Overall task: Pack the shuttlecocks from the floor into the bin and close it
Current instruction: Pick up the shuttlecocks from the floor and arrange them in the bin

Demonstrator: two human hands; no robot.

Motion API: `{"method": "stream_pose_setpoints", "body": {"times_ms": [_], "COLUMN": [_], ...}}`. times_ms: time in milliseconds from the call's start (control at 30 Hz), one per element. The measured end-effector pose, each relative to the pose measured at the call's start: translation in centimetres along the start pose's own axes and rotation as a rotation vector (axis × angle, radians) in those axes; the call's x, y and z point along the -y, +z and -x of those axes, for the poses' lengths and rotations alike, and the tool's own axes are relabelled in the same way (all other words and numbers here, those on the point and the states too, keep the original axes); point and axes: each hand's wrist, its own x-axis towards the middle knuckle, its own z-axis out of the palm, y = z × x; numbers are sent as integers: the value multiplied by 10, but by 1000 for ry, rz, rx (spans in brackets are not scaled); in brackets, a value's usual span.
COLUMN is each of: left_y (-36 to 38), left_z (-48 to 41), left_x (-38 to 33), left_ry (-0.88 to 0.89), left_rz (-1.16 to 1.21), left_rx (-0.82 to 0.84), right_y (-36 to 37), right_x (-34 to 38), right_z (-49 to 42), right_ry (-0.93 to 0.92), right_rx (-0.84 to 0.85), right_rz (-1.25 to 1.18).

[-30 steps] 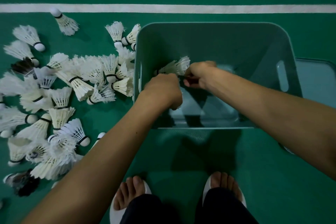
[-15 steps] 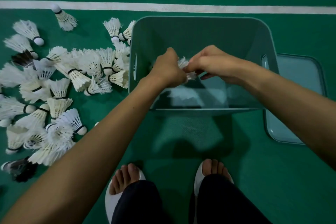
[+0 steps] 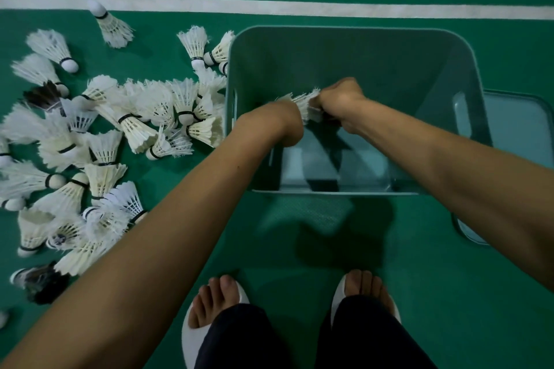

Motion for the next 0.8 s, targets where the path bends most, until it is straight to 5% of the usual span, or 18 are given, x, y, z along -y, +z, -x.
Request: {"method": "stream_pose_setpoints", "body": {"times_ms": [267, 400, 567, 667, 800], "left_y": [-15, -28, -14, 27, 110], "left_z": [2, 45, 129, 167, 205], "left_x": [3, 9, 58, 115, 200], "left_ry": [38, 263, 449, 236, -382], "left_rz": [-18, 232, 614, 765, 807], "left_rx": [-71, -378, -828, -970, -989], "right_y": [-20, -46, -36, 8, 81], "right_x": [5, 19, 47, 56, 45], "right_z": [8, 55, 161, 230, 287], "right_ry": [42, -220, -605, -829, -1032], "right_rx": [-37, -318, -353, -234, 84], "right_rz": [60, 215, 16, 7, 389]}}
